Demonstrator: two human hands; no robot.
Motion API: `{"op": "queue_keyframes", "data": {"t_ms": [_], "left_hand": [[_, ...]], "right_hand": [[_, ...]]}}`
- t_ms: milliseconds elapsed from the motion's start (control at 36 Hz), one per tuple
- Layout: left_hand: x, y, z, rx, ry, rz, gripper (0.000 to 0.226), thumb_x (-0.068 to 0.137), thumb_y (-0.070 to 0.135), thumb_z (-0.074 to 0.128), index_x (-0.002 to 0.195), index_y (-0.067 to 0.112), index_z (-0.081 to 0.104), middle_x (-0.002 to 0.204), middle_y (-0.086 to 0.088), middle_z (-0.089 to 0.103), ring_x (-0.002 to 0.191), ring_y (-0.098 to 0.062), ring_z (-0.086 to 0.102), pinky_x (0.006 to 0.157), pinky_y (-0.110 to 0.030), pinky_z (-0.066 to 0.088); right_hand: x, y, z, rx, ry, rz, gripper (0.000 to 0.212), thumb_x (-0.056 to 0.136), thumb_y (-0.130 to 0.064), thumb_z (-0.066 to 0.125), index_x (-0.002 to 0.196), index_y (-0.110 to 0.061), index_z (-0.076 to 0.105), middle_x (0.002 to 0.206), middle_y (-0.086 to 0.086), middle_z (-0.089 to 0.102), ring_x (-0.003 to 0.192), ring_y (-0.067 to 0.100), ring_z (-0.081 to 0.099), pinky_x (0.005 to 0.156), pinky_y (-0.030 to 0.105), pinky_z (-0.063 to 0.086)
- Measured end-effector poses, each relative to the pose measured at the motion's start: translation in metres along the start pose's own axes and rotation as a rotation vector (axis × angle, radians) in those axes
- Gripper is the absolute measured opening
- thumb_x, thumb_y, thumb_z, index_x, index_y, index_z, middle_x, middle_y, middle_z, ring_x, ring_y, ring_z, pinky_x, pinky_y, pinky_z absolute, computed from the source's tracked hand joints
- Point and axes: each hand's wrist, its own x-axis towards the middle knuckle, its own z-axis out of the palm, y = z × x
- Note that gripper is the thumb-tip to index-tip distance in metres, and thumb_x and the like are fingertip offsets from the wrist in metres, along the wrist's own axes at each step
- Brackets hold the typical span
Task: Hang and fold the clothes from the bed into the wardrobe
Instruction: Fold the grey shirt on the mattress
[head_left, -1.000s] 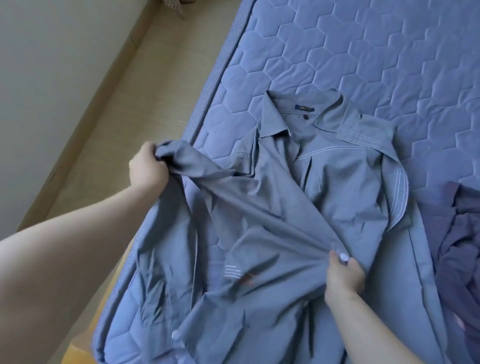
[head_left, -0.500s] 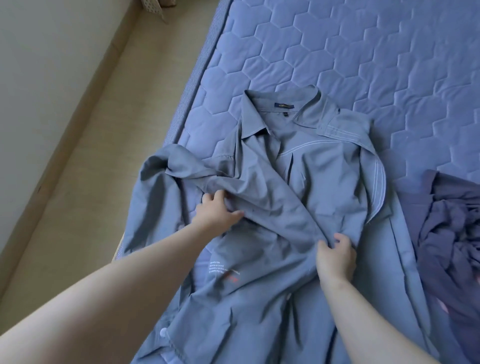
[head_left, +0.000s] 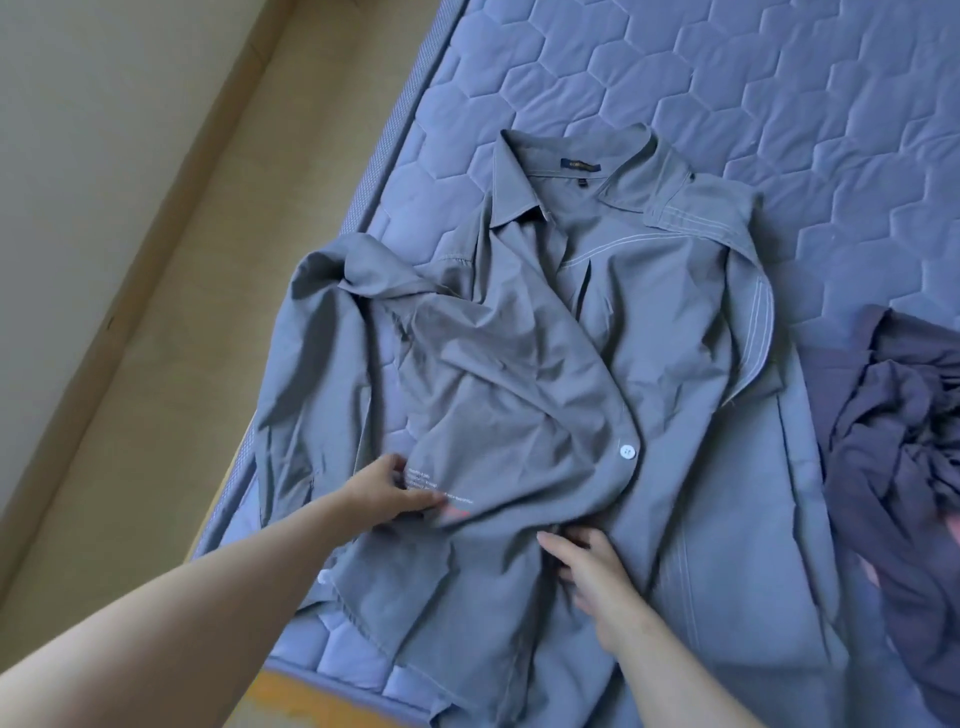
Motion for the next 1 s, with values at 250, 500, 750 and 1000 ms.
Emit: {"op": "queue_keyframes", "data": {"t_ms": [250, 500, 750, 1000], "left_hand": [[-0.029, -0.035, 0.007, 0.456, 0.028, 0.057, 0.049, 0.076, 0.029, 0.075, 0.117, 0.015, 0.052, 0.115, -0.002, 0.057, 0.109, -0.021, 0.053, 0.082, -0.025, 0.041], [-0.065, -0.067, -0.003, 0.455, 0.206, 0.035, 0.033, 0.078, 0.024, 0.070, 0.108, 0.011, 0.063, 0.104, -0.007, 0.063, 0.095, -0.025, 0.057, 0.073, -0.027, 0.043], [-0.107, -0.103, -0.011, 0.464, 0.013, -0.124, 0.036, 0.080, 0.022, 0.070, 0.112, 0.010, 0.058, 0.103, -0.006, 0.054, 0.089, -0.021, 0.050, 0.075, -0.028, 0.045], [-0.113, -0.120, 0.015, -0.669, -0.111, -0.153, 0.025, 0.091, 0.039, 0.056, 0.105, 0.020, 0.061, 0.101, 0.000, 0.066, 0.095, -0.016, 0.061, 0.087, -0.031, 0.045]], "right_hand": [[-0.010, 0.025, 0.010, -0.150, -0.124, -0.019, 0.019, 0.084, -0.003, 0.063, 0.096, -0.015, 0.054, 0.084, -0.001, 0.064, 0.071, 0.012, 0.057, 0.059, 0.021, 0.042], [-0.026, 0.056, 0.016, -0.212, -0.153, 0.074, 0.019, 0.085, -0.009, 0.065, 0.093, -0.018, 0.050, 0.091, 0.001, 0.064, 0.081, 0.018, 0.061, 0.074, 0.033, 0.048], [-0.046, 0.091, 0.026, -0.159, -0.075, 0.089, 0.019, 0.094, -0.007, 0.049, 0.079, -0.014, 0.041, 0.080, 0.008, 0.059, 0.071, 0.021, 0.057, 0.062, 0.029, 0.045], [-0.065, 0.110, 0.016, -0.186, 0.277, -0.154, 0.018, 0.094, -0.013, 0.051, 0.077, -0.010, 0.044, 0.073, 0.008, 0.046, 0.066, 0.020, 0.041, 0.057, 0.030, 0.033]]}}
